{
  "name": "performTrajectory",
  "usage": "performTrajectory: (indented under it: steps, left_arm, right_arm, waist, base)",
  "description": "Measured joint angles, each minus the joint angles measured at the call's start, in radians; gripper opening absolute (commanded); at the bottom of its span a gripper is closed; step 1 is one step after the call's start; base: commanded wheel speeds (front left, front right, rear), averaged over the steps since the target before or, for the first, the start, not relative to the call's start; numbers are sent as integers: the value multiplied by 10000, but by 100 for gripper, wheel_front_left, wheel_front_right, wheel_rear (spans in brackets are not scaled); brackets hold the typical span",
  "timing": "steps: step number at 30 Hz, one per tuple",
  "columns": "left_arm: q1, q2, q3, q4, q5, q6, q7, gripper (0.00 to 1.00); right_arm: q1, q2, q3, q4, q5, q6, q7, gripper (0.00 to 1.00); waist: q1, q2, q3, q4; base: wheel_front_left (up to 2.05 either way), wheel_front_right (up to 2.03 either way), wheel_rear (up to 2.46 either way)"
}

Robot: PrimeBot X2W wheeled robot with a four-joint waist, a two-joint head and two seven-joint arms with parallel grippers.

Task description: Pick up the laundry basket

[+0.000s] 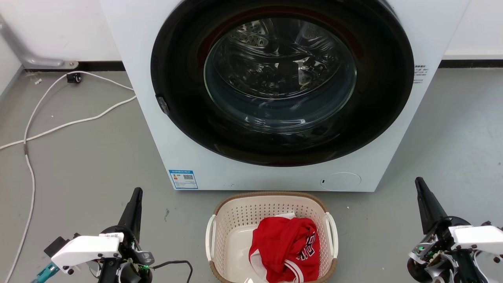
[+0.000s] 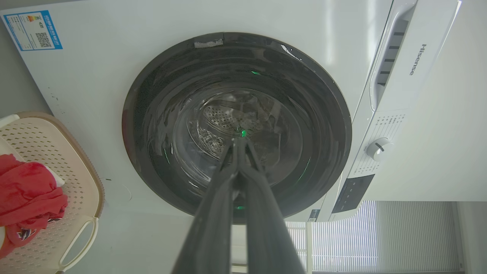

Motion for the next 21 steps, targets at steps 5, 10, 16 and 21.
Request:
performTrajectory:
  steps: [5,10,16,21]
  left_arm:
    - [-1,-4,8,0,10,0,2,0]
    - [-1,-8,15,2,10,0,4,0]
    - [-2,-15,25,2,12,0,12,0]
    - [-2,-21,33,2,13,0,13,0]
  right_arm:
    - [-1,4,-6,0,0,0,4,0]
    - [-1,8,-12,0,-2,0,6,0]
    - [-2,12,-17,0,-4,0,8,0]
    - [-2,15,-21,0,-6,0,10,0]
  waist:
    - [0,0,0,0]
    - [0,0,0,0]
    - [0,0,0,0]
    - [0,0,0,0]
  base:
    - [0,0,0]
    - [0,0,0]
    - [0,0,0]
    - [0,0,0]
